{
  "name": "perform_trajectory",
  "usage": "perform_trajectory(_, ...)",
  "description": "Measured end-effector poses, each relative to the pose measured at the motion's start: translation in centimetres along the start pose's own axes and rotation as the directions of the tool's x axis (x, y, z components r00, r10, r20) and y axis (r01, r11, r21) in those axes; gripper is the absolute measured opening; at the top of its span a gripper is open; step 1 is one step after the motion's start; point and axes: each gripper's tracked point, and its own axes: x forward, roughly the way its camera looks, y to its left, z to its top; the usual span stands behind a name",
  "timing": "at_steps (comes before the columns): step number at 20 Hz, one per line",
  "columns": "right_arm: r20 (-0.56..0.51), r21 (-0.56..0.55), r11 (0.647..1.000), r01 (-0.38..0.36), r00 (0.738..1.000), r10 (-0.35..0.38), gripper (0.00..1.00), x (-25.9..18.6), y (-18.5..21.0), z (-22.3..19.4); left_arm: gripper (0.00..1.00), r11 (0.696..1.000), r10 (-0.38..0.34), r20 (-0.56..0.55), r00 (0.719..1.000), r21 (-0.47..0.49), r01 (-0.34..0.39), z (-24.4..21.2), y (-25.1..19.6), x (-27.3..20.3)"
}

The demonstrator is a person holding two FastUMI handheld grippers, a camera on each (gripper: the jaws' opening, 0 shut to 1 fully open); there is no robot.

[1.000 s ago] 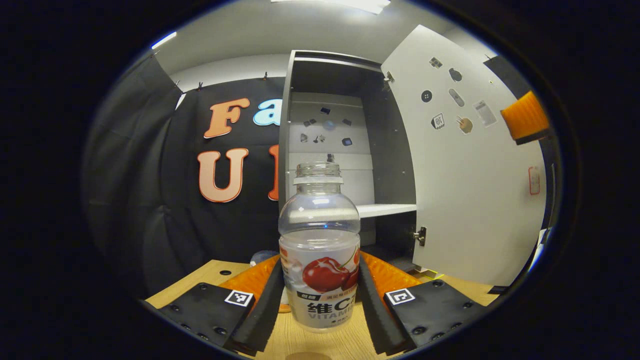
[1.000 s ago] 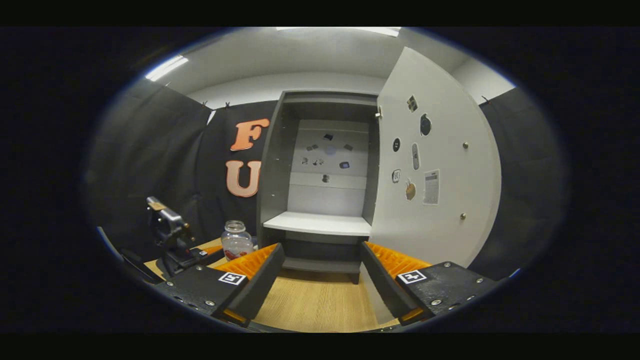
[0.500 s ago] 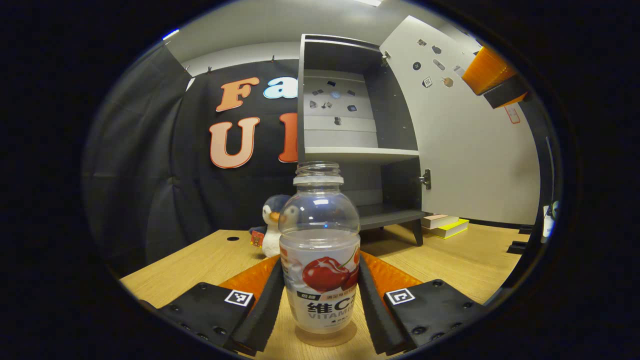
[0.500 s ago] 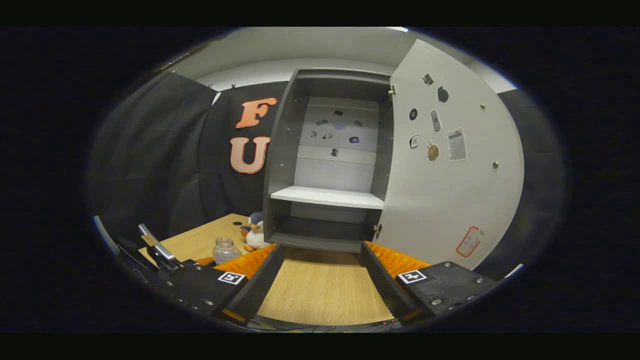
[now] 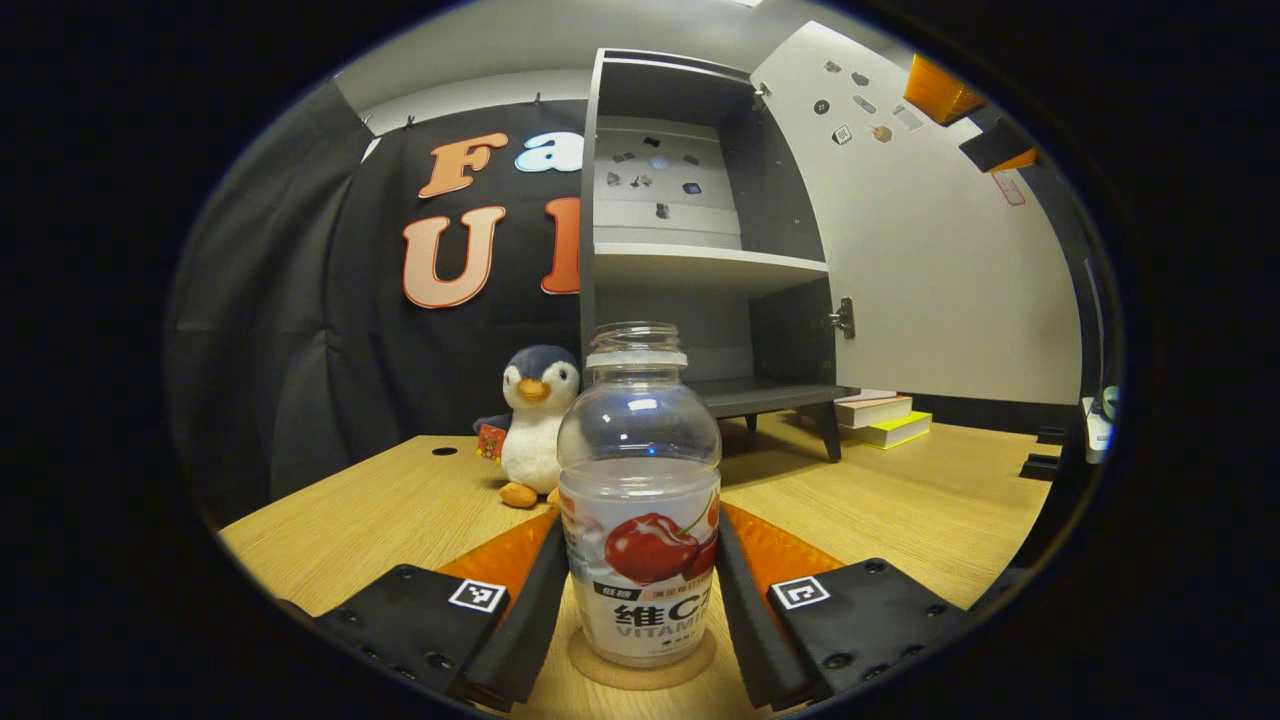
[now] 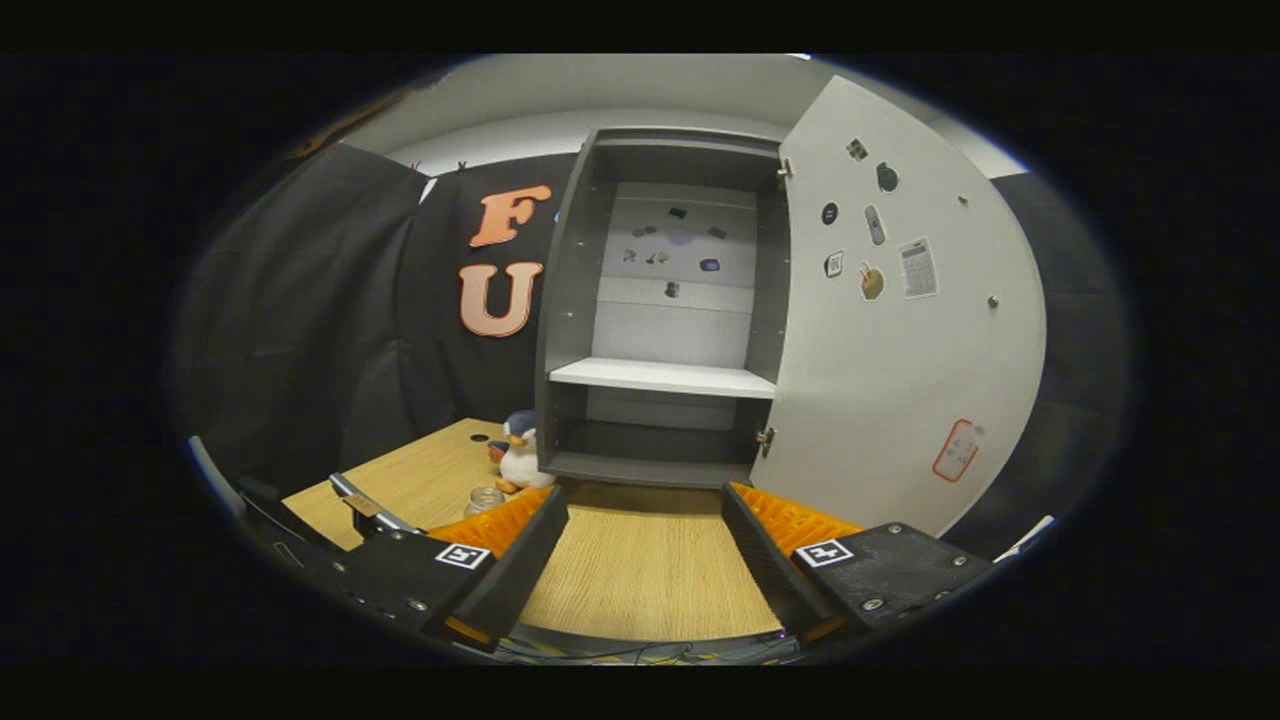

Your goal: Open the cabinet door with the right hand, grasp the bottle in the cabinet with the left hand and place it on the coaster, then close the cabinet door with the right hand.

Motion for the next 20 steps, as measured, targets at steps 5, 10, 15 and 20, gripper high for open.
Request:
perform_trajectory(5,-0.031,0.018,1.0,0.007,1.0,-0.007,0.95,-0.2,0.2,-0.9,0.83,1.0,-0.011,-0.016,1.0,0.0,0.011,-0.4,0.2,0.0)
perform_trajectory(10,-0.035,0.02,1.0,0.011,0.999,-0.01,0.95,0.1,0.4,-0.7,0.87,1.0,-0.021,-0.058,0.998,0.005,0.022,-1.0,0.1,0.1)
perform_trajectory(15,-0.045,0.03,0.999,0.018,0.999,-0.017,0.95,0.5,0.2,-0.8,0.89,1.0,-0.02,-0.073,0.997,0.003,0.02,-1.0,0.4,0.8)
perform_trajectory(20,-0.061,0.053,0.998,0.023,0.998,-0.02,0.95,1.2,0.0,-1.1,0.95,1.0,0.004,-0.063,0.998,-0.012,-0.004,0.2,1.3,1.8)
